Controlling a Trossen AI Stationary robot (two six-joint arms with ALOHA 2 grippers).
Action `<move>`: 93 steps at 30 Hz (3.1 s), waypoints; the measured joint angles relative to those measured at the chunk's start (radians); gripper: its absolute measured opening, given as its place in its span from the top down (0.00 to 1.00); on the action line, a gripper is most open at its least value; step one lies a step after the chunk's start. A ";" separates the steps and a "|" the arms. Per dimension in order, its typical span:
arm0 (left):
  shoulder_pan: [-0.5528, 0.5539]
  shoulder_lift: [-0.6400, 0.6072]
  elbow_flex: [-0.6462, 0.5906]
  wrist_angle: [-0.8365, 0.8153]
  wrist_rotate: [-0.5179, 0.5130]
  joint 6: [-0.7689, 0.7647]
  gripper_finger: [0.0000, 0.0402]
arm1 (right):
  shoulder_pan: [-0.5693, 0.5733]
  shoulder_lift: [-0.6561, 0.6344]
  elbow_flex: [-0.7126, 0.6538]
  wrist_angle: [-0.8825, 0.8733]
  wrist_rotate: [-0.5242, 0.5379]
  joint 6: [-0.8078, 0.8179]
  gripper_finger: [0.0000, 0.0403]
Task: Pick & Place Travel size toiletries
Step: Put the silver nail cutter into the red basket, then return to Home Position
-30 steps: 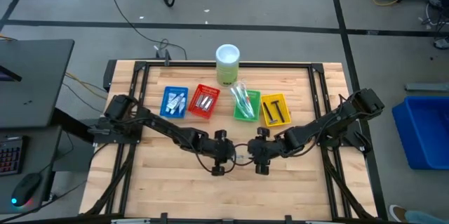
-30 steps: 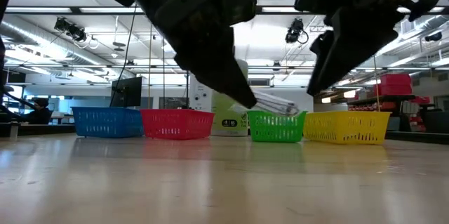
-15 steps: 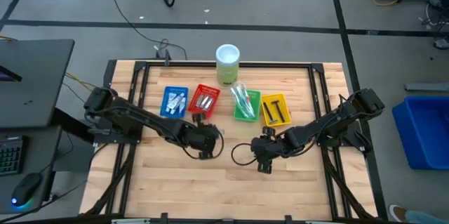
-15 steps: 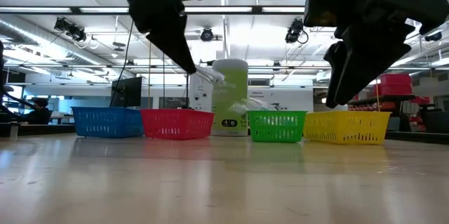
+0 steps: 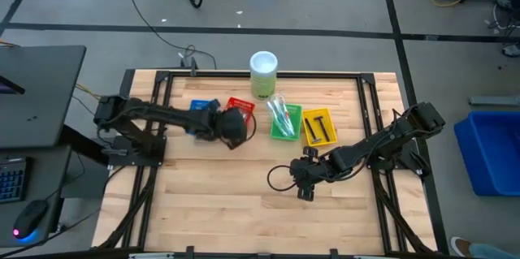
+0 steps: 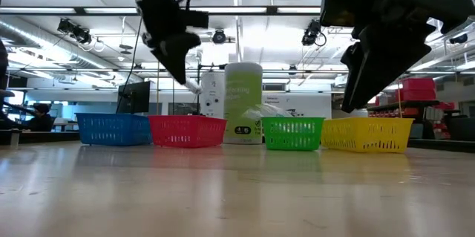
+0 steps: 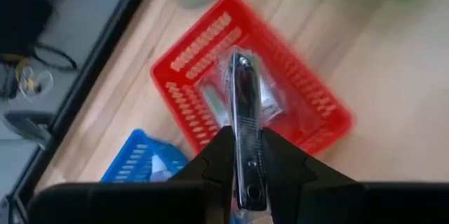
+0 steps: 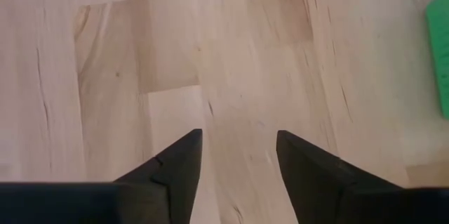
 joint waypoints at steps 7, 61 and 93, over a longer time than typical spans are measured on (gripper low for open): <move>0.168 0.001 -0.023 0.109 0.164 0.111 0.86 | 0.000 0.000 0.000 0.005 0.000 0.000 0.49; 0.311 -0.009 -0.289 0.534 0.466 0.183 0.65 | 0.000 -0.008 0.000 0.008 -0.001 0.020 0.56; -0.031 -1.370 -0.768 0.453 0.324 0.421 0.97 | 0.006 -1.144 -0.428 0.135 -0.078 -0.550 0.95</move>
